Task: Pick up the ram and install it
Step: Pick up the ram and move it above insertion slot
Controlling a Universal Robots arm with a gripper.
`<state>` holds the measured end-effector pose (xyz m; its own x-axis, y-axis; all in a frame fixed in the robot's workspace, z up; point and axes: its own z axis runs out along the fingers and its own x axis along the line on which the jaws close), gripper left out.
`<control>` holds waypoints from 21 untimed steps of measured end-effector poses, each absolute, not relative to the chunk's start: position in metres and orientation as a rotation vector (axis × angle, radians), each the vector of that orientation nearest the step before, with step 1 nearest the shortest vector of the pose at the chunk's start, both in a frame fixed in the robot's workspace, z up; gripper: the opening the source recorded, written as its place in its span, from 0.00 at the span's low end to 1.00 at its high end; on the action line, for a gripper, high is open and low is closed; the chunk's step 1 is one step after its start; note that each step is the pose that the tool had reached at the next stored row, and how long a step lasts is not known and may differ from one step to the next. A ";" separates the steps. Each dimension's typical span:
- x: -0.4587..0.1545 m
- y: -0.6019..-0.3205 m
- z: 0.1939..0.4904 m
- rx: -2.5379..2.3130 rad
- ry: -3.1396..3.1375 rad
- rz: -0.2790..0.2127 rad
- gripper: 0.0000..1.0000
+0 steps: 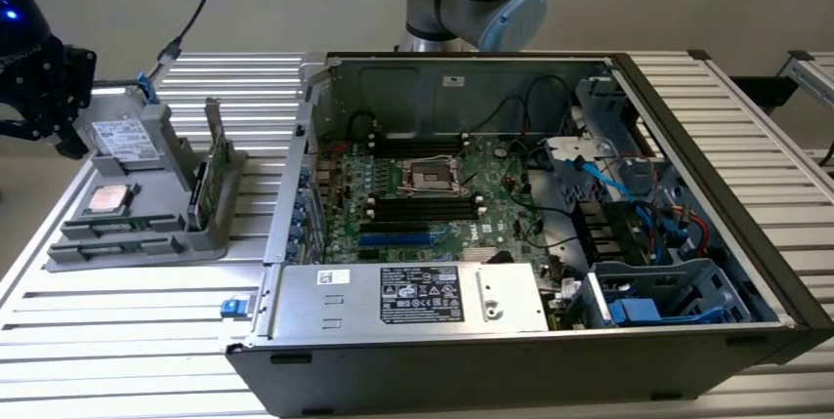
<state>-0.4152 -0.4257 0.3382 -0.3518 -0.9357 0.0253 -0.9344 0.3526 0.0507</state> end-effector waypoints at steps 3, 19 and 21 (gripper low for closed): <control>-0.415 -0.426 0.337 1.827 -2.493 -0.040 0.10; -0.415 -0.426 0.334 2.167 -2.199 -0.028 0.10; -0.415 -0.426 0.333 2.206 -2.160 -0.027 0.10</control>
<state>-0.4152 -0.4257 0.3330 0.0219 -0.9994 0.0253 -0.9985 -0.0206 0.0508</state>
